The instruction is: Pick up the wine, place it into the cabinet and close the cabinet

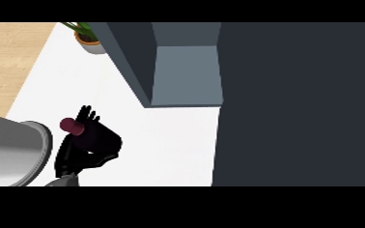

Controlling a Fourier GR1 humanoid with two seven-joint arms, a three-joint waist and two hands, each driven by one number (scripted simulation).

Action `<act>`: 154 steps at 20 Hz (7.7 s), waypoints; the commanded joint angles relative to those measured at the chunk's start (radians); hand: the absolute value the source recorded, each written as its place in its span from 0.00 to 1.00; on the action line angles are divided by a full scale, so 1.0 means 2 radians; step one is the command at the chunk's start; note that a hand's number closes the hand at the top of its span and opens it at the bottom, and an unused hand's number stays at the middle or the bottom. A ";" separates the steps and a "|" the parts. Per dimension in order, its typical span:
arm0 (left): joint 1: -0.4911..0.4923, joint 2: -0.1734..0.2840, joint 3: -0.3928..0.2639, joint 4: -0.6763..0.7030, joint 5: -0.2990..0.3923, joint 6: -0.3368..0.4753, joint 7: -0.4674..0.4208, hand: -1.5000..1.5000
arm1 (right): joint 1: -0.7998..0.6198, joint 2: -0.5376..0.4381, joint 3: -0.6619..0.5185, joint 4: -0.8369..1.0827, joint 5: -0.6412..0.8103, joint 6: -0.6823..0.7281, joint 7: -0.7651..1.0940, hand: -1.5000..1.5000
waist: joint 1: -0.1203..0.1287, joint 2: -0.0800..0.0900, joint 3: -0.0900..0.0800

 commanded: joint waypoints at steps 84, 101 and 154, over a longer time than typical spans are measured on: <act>-0.189 -0.042 -0.354 -0.050 0.194 0.410 -0.021 1.00 | 0.033 0.015 -0.064 -0.103 -0.085 0.046 0.058 0.00 | -0.009 0.002 0.000; -0.308 -0.042 -0.369 0.110 0.366 0.411 -0.105 1.00 | 0.016 0.024 -0.071 -0.063 -0.084 0.059 0.037 0.00 | -0.015 0.004 0.000; -0.526 0.004 -0.284 0.405 0.246 0.380 -0.128 0.00 | 0.081 0.038 -0.073 -0.052 -0.092 0.112 -0.025 0.00 | -0.020 0.008 0.001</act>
